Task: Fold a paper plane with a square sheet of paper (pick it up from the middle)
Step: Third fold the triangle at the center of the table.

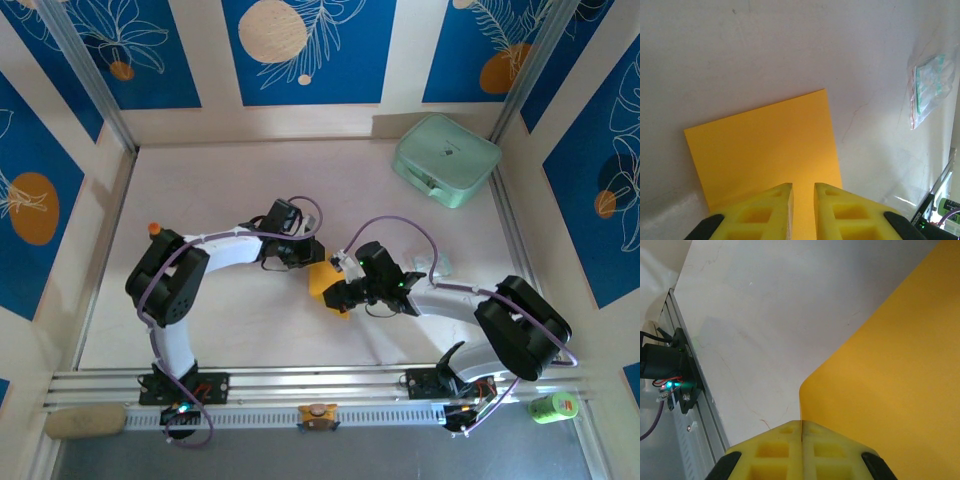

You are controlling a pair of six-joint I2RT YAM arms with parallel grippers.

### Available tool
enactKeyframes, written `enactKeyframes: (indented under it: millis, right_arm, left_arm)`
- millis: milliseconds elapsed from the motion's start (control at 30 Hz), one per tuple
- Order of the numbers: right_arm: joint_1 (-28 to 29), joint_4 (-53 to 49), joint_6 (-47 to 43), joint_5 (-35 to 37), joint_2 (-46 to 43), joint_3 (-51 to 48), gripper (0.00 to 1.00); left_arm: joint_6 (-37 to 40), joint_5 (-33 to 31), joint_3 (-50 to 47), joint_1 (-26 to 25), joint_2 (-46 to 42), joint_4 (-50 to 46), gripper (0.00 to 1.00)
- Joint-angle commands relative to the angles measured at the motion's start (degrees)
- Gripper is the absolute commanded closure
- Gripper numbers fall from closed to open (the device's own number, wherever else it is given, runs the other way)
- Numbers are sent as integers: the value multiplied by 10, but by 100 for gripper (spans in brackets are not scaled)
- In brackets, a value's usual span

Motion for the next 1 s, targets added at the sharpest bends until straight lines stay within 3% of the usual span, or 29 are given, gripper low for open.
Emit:
enactKeyframes:
  millis: [0,967]
  right_arm:
    - [-5,3,5,-23,3,7,100]
    - [-35,-13,23,-15,41,13,100]
  left_arm:
    - [11,11,21,6,14,4,82]
    - [14,-1,-19,6,55,3,88]
